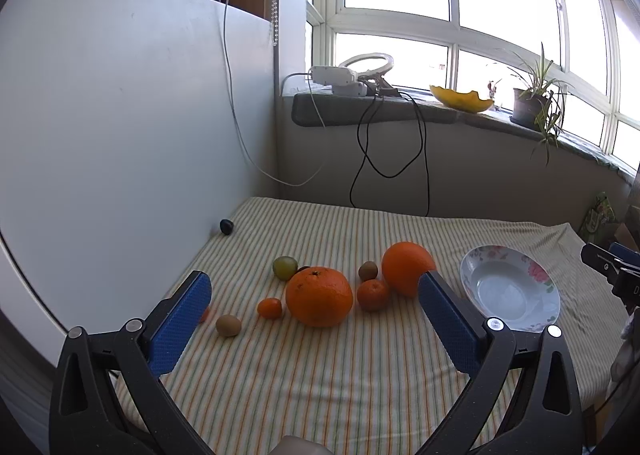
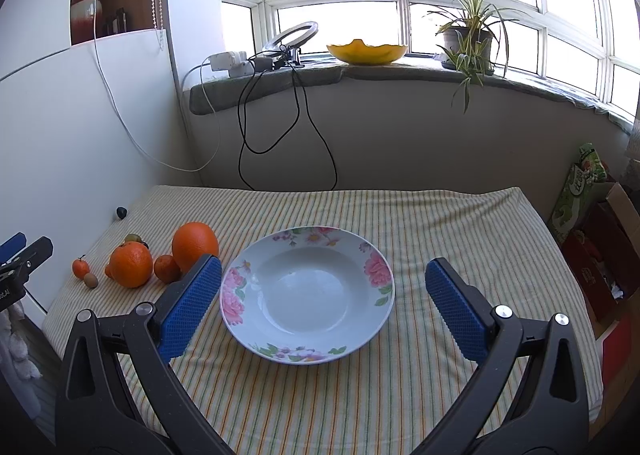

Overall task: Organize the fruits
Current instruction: 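Move the right gripper toward the largest orange beside the bowl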

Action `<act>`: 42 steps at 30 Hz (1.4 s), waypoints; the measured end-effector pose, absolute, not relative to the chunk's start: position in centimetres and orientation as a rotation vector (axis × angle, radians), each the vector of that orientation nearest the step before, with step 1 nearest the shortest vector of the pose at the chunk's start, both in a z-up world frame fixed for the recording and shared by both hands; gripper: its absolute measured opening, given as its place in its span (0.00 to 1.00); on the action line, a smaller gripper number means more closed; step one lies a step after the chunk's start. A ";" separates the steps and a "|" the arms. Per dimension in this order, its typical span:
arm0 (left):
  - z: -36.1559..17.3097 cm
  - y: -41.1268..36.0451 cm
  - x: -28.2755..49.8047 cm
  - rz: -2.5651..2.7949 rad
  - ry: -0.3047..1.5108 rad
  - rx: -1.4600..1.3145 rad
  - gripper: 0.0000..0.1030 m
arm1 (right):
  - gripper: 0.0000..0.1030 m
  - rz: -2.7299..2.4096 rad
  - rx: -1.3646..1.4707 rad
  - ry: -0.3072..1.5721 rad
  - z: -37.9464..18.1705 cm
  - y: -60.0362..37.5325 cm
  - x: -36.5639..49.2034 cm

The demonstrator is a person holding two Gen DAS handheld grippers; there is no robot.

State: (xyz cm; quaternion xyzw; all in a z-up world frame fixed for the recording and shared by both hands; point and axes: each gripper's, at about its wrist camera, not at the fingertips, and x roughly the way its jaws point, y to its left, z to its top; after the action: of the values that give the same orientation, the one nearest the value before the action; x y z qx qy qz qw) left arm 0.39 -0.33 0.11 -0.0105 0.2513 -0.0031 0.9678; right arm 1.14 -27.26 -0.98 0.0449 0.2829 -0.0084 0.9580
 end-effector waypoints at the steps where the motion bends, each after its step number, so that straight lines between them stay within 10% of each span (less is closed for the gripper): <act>1: 0.1 -0.3 0.4 -0.005 0.508 -0.022 0.99 | 1.00 -0.016 0.090 0.576 -1.1 -27.2 1.3; 42: -3.6 -0.6 5.1 -0.126 0.627 -0.105 0.98 | 1.00 0.382 0.019 0.817 -2.3 -20.7 13.8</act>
State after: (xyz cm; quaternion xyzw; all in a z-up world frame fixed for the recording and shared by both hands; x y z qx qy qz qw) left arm 5.08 -0.58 -3.64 -0.0517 0.3082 -0.0618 0.9479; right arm 13.84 -20.69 -2.32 0.0090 0.3950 0.1845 0.8999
